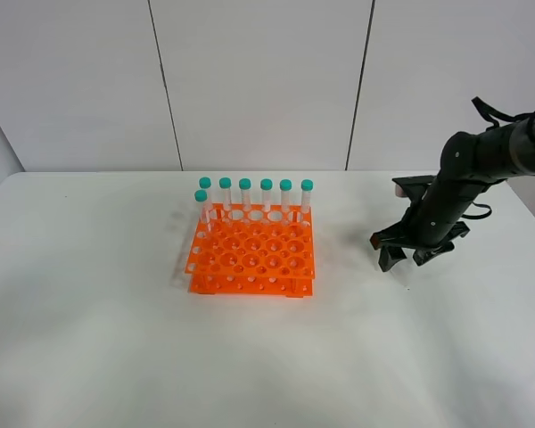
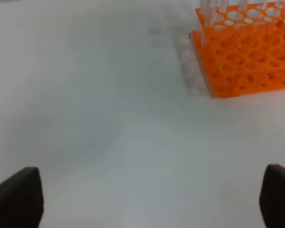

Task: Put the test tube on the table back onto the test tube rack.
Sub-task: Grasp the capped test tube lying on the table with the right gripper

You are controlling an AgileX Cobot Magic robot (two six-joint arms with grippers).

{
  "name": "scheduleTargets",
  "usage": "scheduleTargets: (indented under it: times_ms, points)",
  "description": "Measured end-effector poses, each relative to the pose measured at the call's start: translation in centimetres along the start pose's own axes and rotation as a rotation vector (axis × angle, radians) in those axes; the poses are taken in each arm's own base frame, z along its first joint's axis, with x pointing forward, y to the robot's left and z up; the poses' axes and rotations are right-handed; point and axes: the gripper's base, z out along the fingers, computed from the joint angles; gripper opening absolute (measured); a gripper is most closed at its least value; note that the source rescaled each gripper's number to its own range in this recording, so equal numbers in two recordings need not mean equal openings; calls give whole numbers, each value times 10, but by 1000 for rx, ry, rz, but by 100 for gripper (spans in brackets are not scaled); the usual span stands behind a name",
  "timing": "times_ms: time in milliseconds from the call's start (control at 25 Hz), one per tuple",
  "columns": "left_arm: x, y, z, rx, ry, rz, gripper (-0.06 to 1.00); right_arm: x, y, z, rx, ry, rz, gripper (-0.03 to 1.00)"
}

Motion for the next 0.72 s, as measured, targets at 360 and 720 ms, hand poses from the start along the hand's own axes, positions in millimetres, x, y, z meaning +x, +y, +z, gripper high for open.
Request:
scheduleTargets:
  times_ms: [360, 720]
  points:
    - [0, 0, 0, 0, 0, 0, 100, -2, 12, 9, -28, -7, -22, 92]
    - [0, 0, 0, 0, 0, 0, 100, -2, 12, 10, 15, 6, -32, 92]
